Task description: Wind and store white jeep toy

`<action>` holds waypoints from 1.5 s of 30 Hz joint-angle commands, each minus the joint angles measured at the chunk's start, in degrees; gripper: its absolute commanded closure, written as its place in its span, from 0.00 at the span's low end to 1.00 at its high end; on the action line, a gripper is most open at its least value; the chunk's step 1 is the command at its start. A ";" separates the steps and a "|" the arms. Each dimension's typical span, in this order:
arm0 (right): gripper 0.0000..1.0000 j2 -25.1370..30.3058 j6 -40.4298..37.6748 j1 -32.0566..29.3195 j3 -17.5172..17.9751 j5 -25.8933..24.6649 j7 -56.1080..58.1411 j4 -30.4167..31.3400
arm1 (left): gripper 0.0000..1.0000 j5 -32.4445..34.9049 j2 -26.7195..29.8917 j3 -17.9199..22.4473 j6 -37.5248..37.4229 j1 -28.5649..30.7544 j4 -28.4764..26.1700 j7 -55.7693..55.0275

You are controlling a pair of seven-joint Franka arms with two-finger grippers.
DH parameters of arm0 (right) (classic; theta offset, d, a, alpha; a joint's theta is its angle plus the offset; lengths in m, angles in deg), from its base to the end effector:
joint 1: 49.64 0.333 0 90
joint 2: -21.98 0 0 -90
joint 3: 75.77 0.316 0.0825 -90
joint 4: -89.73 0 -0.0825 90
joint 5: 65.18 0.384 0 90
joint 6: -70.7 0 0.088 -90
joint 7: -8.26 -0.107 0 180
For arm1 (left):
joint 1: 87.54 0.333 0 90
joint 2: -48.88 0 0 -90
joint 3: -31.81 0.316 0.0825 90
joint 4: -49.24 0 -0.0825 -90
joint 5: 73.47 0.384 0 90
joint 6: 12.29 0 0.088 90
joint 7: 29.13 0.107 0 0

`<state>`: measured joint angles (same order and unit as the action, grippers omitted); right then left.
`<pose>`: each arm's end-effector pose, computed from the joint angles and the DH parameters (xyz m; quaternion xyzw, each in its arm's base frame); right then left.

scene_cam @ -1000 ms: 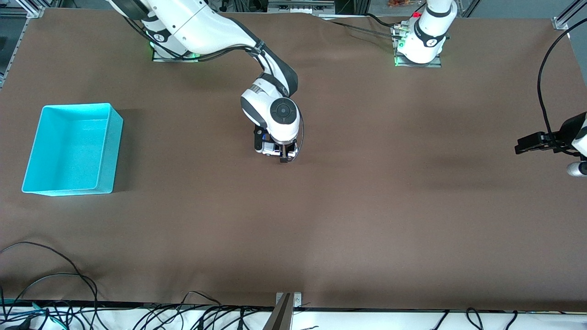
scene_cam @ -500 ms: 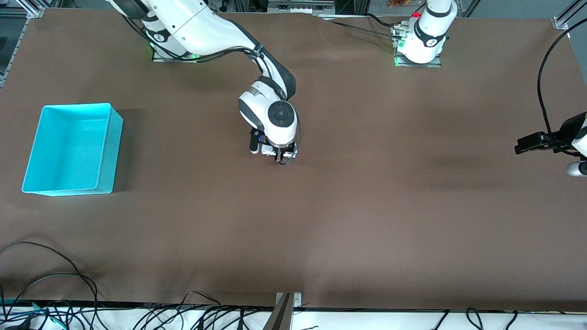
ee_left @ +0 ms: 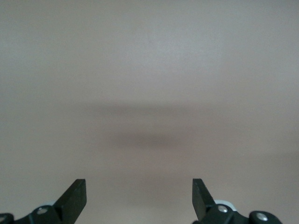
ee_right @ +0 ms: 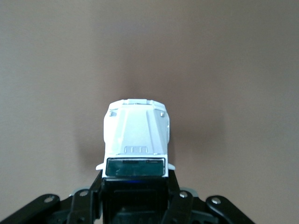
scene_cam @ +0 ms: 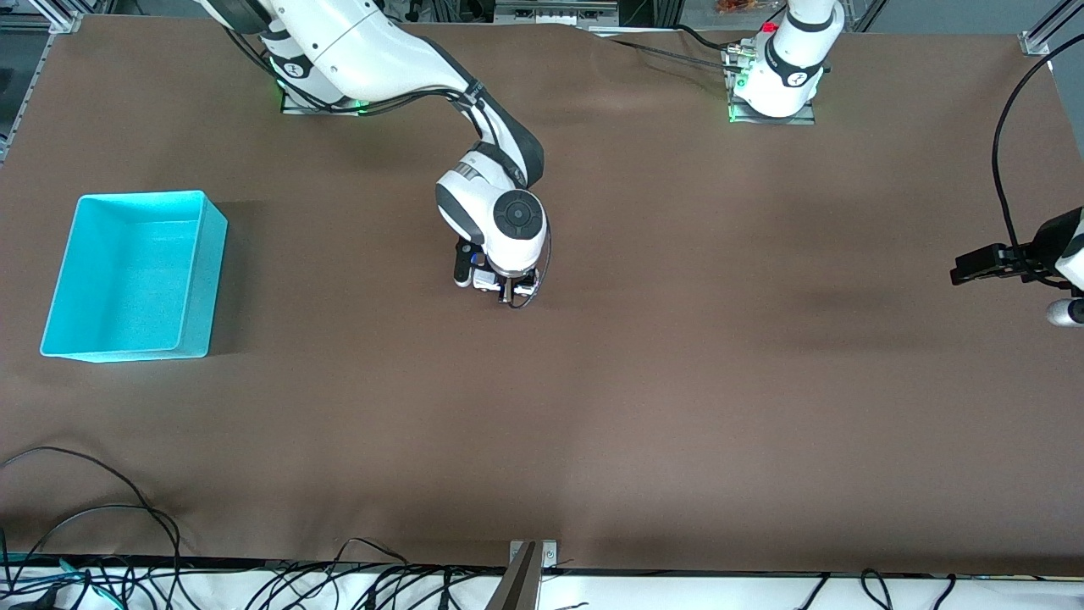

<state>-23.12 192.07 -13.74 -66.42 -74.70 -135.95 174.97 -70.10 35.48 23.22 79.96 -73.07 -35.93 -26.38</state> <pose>0.5102 0.4790 0.1977 0.6697 -0.7391 0.0142 0.0710 0.6158 0.0789 0.5310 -0.9982 -0.0256 0.0545 0.0078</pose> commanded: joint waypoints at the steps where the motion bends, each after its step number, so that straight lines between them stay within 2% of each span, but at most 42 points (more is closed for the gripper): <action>1: 1.00 0.89 -3.33 -1.35 0.23 -1.11 0.76 -2.97 | 0.00 -1.26 0.30 0.15 0.21 0.13 -0.26 1.20; 9: 1.00 4.23 -6.06 -2.32 0.23 -0.85 5.77 -3.94 | 0.00 -1.26 0.30 0.15 0.21 0.13 -0.26 1.20; 18: 1.00 6.95 -6.06 -3.46 0.05 -0.85 9.90 -4.03 | 0.00 -1.26 0.04 0.15 0.30 0.13 -0.26 1.20; 30: 1.00 13.28 -6.06 -4.52 -0.04 -1.28 15.70 -4.47 | 0.00 -1.26 0.04 0.15 0.30 0.13 -0.26 1.20; 37: 1.00 15.30 -7.46 -5.92 -1.70 -0.85 23.60 -4.38 | 0.00 -1.26 0.04 0.15 0.30 0.13 -0.26 1.20; 45: 1.00 16.80 -10.36 -9.08 -1.62 0.73 34.42 -4.29 | 0.00 -1.26 0.04 0.15 0.30 0.04 -0.26 1.20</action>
<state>-7.95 183.47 -21.14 -68.29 -74.72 -107.72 170.24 -70.10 35.43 23.22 79.96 -73.07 -36.06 -26.38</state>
